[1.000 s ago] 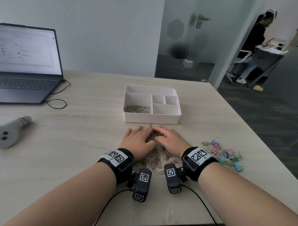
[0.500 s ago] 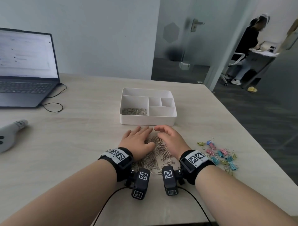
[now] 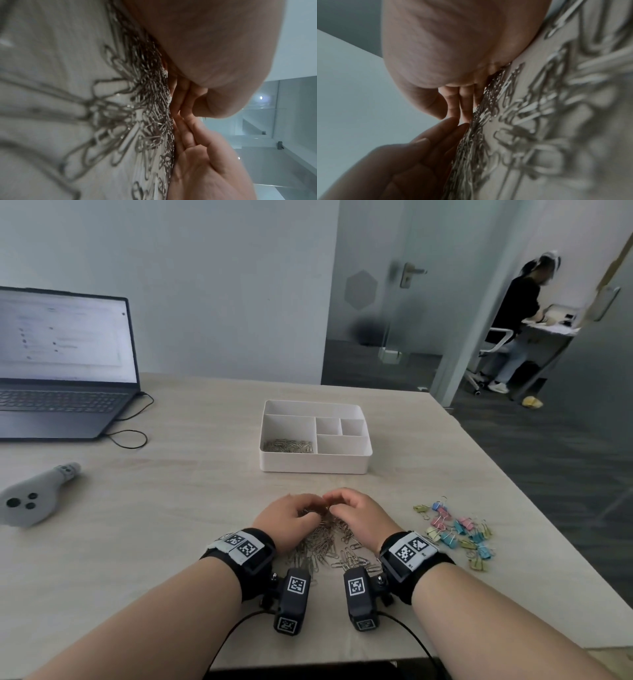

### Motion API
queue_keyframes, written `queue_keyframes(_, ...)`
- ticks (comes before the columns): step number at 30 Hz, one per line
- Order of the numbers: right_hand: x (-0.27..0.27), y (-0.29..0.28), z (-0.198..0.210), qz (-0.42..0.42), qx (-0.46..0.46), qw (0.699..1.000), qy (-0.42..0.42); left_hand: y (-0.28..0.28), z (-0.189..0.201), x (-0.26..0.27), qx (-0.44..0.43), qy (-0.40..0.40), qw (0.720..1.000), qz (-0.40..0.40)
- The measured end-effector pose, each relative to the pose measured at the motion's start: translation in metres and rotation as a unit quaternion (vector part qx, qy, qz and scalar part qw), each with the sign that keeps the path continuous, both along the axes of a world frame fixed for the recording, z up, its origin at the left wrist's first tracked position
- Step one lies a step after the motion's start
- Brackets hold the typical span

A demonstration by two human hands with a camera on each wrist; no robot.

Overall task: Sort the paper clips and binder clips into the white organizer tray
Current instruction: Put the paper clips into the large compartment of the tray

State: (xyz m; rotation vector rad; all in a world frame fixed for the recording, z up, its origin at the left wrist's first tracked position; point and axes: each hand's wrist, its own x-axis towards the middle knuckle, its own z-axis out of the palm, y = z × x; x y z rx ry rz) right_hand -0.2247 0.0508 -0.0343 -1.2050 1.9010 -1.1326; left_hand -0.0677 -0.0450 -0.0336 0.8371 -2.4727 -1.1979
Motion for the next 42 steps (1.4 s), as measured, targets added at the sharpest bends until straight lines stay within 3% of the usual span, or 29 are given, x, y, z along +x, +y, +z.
queue_keyframes(5,0.007,0.025,0.009,-0.012,-0.009,0.999,-0.028,0.014,-0.004,0.014,0.056,0.089,0.991,0.08)
queue_keyframes(8,0.005,0.043,0.013,-0.075,-0.056,0.995,-0.044,0.019,-0.006,0.023,0.019,0.099,0.987,0.124)
queue_keyframes(12,0.007,0.059,0.012,-0.148,-0.079,0.986,-0.021,0.022,-0.01,0.033,-0.091,0.018,0.981,0.172)
queue_keyframes(16,0.018,0.066,0.009,-0.204,-0.09,0.975,-0.014,0.032,-0.013,0.035,-0.136,-0.104,0.977,0.125)
queue_keyframes(20,0.036,0.06,0.003,-0.233,-0.101,0.967,-0.015,0.038,-0.014,0.033,-0.158,-0.14,0.972,0.1)
queue_keyframes(33,0.05,0.036,-0.003,-0.172,-0.071,0.982,-0.044,0.033,-0.012,-0.006,-0.183,-0.202,0.959,0.077)
queue_keyframes(38,0.061,0.035,0.004,-0.118,-0.071,0.985,-0.105,0.034,-0.008,-0.002,-0.162,-0.159,0.972,0.059)
queue_keyframes(42,0.065,0.044,0.014,-0.095,-0.071,0.986,-0.118,0.028,0.004,0.01,-0.072,-0.08,0.993,0.051)
